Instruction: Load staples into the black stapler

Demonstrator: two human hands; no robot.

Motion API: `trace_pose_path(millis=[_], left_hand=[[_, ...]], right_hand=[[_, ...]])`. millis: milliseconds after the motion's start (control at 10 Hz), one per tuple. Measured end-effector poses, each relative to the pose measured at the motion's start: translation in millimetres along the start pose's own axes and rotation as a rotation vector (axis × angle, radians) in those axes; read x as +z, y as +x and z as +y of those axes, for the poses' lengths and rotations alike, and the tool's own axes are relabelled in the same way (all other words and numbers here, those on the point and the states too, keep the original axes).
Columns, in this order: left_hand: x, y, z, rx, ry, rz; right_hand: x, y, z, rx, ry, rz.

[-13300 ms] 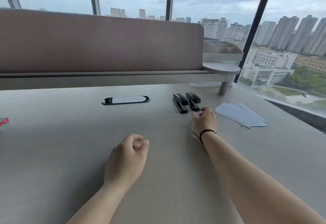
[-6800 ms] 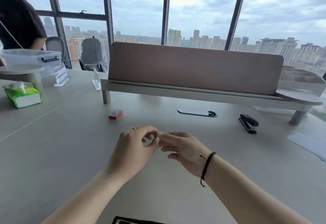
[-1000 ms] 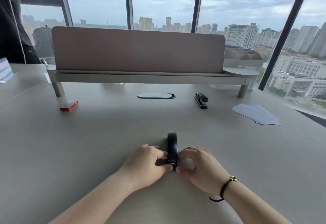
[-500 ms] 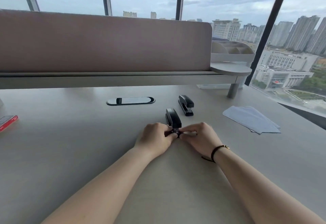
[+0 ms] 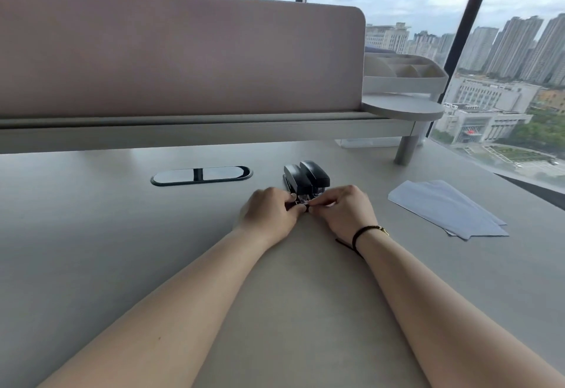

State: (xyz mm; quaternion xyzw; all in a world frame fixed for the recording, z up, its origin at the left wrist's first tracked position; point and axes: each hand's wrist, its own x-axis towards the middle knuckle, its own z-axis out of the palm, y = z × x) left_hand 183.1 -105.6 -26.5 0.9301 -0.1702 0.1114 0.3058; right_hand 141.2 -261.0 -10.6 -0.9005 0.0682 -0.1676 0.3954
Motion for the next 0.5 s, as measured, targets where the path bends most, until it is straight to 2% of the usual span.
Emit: trace_pose_path(millis=[300,400,500], left_hand=[[-5.3,-5.4,5.5,-0.004,0.005,-0.01],[-16.8,-20.2,6.9,-0.033,-0.06,0.001],[-25.5,-43.8,1.2,-0.038,-0.097,-0.019]], right_hand=[[0.3,-0.3,-0.9,-0.004,-0.031,0.038],[-3.8,-8.3,-6.6,0.011,-0.065,0.023],[-6.1,-29.9,-13.9,0.027,-0.077,-0.071]])
